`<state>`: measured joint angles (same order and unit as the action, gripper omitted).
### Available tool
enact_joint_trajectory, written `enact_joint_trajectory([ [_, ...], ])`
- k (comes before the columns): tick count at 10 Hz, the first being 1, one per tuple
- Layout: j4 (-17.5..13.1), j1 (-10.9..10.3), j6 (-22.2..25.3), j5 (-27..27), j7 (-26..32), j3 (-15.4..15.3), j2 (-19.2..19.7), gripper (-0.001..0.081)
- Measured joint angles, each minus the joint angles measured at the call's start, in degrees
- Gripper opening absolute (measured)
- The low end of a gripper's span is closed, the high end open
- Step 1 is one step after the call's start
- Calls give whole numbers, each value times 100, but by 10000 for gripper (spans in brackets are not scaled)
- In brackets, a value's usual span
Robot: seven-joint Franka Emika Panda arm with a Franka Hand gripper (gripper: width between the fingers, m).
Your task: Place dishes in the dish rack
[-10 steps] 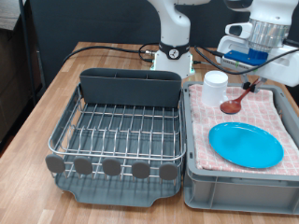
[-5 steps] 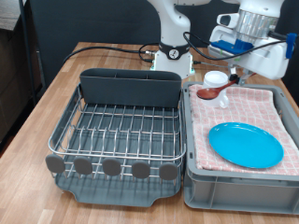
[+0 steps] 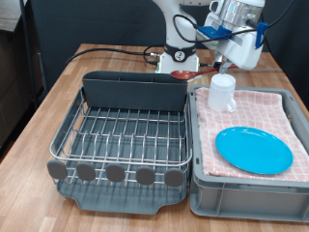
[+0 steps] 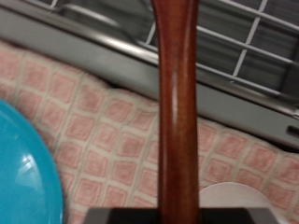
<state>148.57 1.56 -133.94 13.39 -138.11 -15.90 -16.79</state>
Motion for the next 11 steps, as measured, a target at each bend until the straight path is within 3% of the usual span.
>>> enact_joint_trajectory([
  [2, 286, -20, 124, -317, -42, 172, -436, 91],
  [6, 497, 63, 224, -289, -304, 237, -631, 91],
  [11, 1191, 52, 627, -445, -329, 700, -1724, 91],
])
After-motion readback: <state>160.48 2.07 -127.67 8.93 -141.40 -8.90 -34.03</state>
